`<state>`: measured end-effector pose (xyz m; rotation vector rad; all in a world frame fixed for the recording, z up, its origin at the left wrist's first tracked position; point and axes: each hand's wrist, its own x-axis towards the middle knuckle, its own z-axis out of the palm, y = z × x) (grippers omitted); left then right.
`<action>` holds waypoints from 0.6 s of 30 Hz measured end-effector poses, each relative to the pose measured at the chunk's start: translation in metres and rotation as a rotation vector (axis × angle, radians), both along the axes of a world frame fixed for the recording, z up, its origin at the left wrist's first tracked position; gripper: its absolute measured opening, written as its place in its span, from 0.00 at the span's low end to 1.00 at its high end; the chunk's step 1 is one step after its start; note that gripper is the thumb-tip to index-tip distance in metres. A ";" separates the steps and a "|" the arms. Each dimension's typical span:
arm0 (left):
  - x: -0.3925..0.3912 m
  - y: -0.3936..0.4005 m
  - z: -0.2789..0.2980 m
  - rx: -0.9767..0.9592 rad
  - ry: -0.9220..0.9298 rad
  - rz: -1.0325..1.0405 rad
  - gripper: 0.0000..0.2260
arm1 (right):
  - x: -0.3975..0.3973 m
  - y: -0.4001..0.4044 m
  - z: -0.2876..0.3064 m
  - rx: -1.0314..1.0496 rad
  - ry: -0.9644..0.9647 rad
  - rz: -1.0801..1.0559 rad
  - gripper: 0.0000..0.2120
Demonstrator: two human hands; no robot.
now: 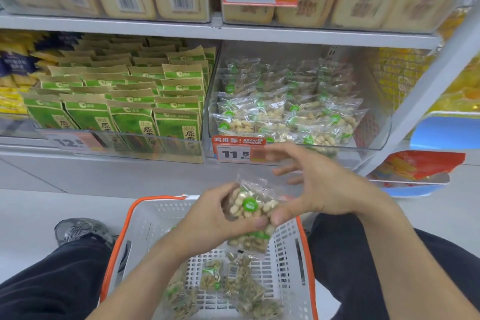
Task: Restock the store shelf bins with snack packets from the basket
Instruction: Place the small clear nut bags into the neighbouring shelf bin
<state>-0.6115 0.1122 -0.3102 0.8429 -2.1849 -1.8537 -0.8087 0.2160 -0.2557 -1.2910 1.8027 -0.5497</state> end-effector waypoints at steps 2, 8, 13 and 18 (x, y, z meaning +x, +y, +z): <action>-0.019 0.002 0.021 -0.024 0.045 -0.019 0.17 | -0.003 0.000 0.022 -0.023 0.163 0.087 0.57; -0.068 0.003 0.051 -0.447 0.111 0.020 0.28 | -0.048 0.010 0.037 -0.226 0.293 -0.098 0.47; -0.114 -0.016 0.052 -0.768 0.177 0.093 0.16 | -0.105 0.047 0.049 -0.658 0.436 -0.610 0.35; -0.178 -0.029 0.044 -1.037 -0.104 -0.267 0.25 | -0.142 0.053 0.031 -0.648 0.421 -0.625 0.33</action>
